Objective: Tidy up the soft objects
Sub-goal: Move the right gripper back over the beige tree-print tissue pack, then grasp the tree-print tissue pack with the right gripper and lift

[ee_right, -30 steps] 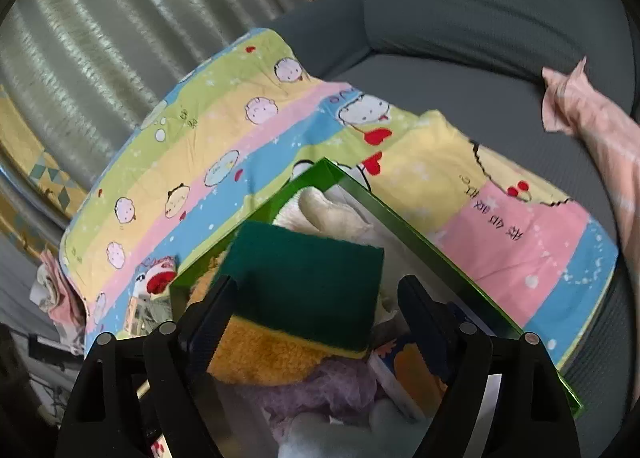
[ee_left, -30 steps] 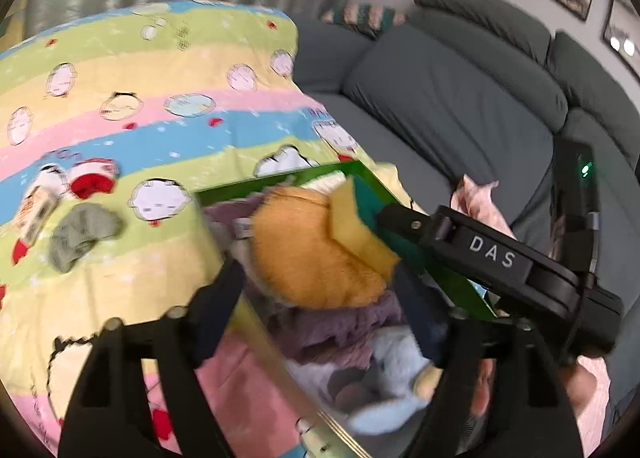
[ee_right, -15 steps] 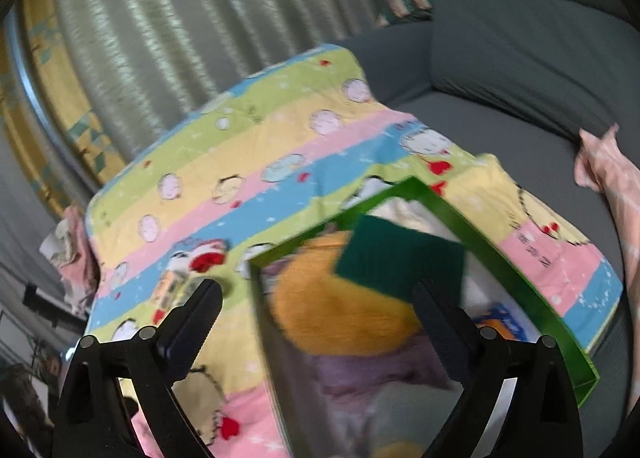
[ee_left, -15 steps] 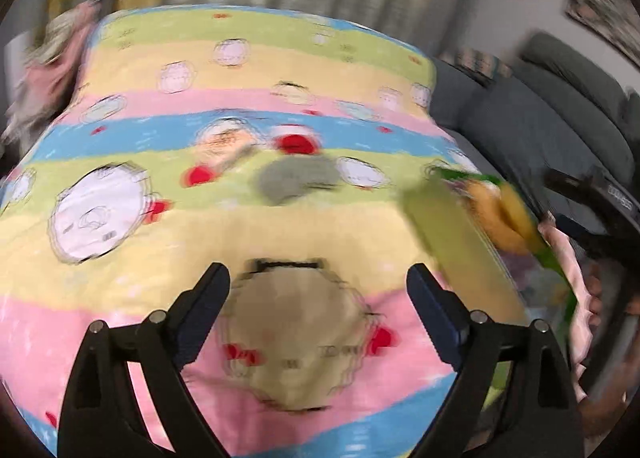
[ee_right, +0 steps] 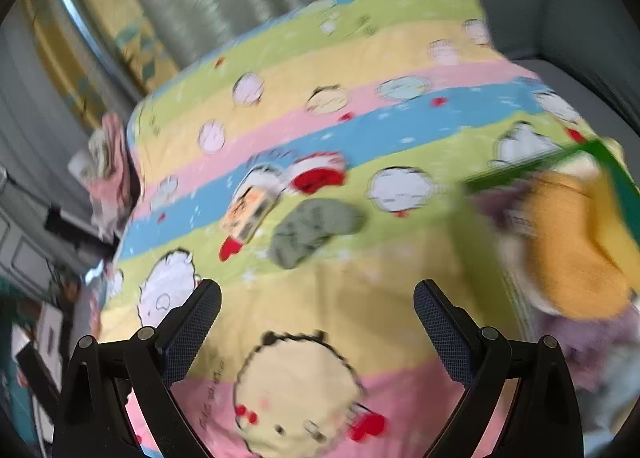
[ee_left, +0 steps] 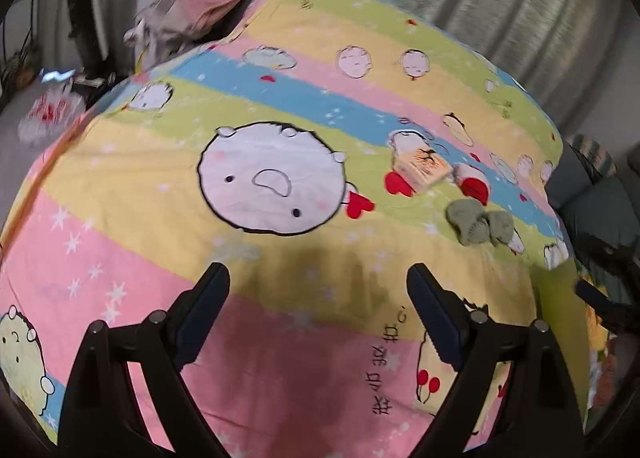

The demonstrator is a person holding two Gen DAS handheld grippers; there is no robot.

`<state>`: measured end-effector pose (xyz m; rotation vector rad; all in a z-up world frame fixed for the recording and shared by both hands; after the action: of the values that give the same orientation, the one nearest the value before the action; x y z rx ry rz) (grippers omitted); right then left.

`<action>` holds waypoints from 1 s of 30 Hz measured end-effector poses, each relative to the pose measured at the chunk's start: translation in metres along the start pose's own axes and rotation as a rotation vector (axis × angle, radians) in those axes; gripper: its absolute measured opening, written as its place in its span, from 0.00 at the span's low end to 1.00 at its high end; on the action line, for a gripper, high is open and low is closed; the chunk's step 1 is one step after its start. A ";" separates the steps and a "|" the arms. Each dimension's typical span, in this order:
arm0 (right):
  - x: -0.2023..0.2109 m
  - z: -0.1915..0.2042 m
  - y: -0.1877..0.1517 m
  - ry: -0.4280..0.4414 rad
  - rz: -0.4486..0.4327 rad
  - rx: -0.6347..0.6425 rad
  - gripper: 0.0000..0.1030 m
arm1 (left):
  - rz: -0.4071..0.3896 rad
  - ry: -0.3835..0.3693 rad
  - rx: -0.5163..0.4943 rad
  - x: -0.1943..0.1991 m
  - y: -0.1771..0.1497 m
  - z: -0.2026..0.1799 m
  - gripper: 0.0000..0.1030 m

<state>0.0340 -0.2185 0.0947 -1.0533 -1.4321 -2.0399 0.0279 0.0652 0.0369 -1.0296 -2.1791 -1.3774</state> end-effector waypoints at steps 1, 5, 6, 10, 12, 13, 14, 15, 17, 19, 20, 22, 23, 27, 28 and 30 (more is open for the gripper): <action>-0.008 0.013 0.003 0.020 0.019 0.012 0.95 | 0.001 -0.005 0.018 0.000 0.003 0.005 0.87; -0.054 0.065 0.023 0.100 0.113 -0.018 0.95 | -0.016 -0.007 0.040 0.005 0.009 0.012 0.87; -0.066 0.074 0.027 0.096 0.125 -0.020 0.95 | -0.014 -0.013 0.044 0.005 0.010 0.012 0.87; -0.125 0.116 0.039 0.016 0.189 0.019 0.94 | 0.031 -0.091 0.052 0.000 0.012 0.012 0.87; -0.153 0.127 0.042 -0.035 0.220 0.021 0.87 | 0.031 -0.148 0.095 -0.001 0.014 0.014 0.87; -0.160 0.129 0.043 -0.048 0.226 0.023 0.84 | 0.029 -0.152 0.104 -0.001 0.015 0.016 0.87; -0.171 0.130 0.045 -0.081 0.234 0.028 0.82 | 0.033 -0.143 0.105 -0.002 0.015 0.016 0.87; -0.179 0.130 0.046 -0.115 0.242 0.030 0.79 | 0.039 -0.128 0.102 -0.004 0.016 0.017 0.87; -0.188 0.128 0.046 -0.154 0.237 0.034 0.71 | 0.043 -0.097 0.092 -0.007 0.020 0.019 0.87; -0.187 0.130 0.048 -0.174 0.204 0.057 0.64 | 0.041 -0.091 0.104 -0.007 0.022 0.022 0.87; -0.186 0.131 0.048 -0.176 0.203 0.066 0.63 | 0.044 -0.099 0.111 -0.008 0.023 0.023 0.87; -0.177 0.131 0.045 -0.144 0.220 0.082 0.61 | 0.054 -0.115 0.122 -0.009 0.022 0.022 0.87; -0.171 0.130 0.044 -0.116 0.223 0.082 0.60 | 0.057 -0.116 0.118 -0.009 0.022 0.022 0.87; -0.124 0.117 0.021 -0.037 0.223 0.131 0.60 | 0.054 -0.107 0.099 -0.008 0.022 0.020 0.87; -0.106 0.109 0.007 -0.015 0.232 0.160 0.60 | 0.058 -0.105 0.097 -0.009 0.021 0.020 0.87; -0.087 0.099 -0.014 0.018 0.250 0.164 0.61 | 0.064 -0.103 0.091 -0.010 0.020 0.019 0.87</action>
<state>0.1112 -0.1285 0.0359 -1.0822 -1.3573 -1.7226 0.0509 0.0834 0.0343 -1.1487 -2.2392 -1.2104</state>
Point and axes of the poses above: each gripper's, at about its wrist camera, not at the fingertips, and x roughly against the way its jaws point, z to its left, y to its top, the point moved 5 cm from there along -x, roughly the way its jaws point, and after that the axes turned 12 degrees about -y, right-handed, at the moved point
